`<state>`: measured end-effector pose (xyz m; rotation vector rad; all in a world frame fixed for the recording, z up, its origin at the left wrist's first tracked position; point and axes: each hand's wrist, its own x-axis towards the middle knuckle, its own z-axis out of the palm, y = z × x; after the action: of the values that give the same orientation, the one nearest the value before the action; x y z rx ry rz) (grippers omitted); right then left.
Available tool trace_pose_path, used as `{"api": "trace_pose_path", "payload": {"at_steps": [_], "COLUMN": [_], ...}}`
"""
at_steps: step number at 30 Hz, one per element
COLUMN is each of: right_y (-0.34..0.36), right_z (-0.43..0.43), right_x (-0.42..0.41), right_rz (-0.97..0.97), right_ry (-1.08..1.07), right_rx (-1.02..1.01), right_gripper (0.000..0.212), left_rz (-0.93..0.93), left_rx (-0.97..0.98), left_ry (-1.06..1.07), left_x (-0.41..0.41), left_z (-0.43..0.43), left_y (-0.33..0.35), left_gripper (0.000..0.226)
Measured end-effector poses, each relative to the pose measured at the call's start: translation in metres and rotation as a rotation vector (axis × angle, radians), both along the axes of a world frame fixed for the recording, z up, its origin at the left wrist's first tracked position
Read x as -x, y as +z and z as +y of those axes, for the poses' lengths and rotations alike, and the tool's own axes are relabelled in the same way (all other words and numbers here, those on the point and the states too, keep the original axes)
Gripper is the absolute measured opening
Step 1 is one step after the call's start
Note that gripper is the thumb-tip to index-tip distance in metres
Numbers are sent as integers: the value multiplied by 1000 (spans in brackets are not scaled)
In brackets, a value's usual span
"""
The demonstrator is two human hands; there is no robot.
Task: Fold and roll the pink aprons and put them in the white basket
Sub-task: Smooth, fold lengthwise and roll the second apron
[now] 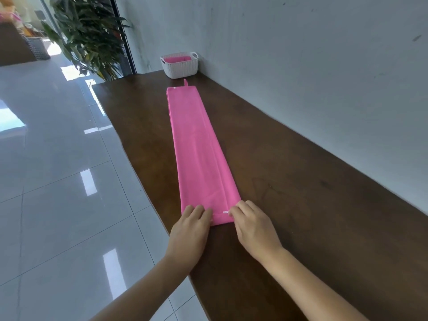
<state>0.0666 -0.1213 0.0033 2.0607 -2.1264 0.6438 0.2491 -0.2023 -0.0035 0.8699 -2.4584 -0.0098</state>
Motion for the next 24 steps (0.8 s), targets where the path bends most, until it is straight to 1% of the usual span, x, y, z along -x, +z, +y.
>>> {"api": "trace_pose_path", "payload": {"at_steps": [2,6,10,13,15,19,24], "right_y": [-1,-5,-5,-7,-8,-4,2], "right_z": [2,6,6,1,-3,-12,-26], "right_x": [3,11,19,19,15,5,7], "right_rz": [8,60,91,47,-4,-90,-200], "right_ry": [7,77,103,76,12,-110,-218], "right_rx": [21,12,-16,-15,-33,-121,-197], "right_gripper": [14,18,21,19,16,15,19], "left_rz": [19,47,79,97,100,163,177], "left_rx": [19,52,3,-38,-109,-373,-503], "left_ry": [-13,-75,-70,-87,-53,119,263], "left_x": [-6,-16,-21,-21,-20,-18,-10], "left_z": [-3,-7,-11,-19,-22,-23,-28], "left_y": [-4,-11,-17,-17,-14,-6,3], "left_gripper": [13,27,30,29,29,26,30]}}
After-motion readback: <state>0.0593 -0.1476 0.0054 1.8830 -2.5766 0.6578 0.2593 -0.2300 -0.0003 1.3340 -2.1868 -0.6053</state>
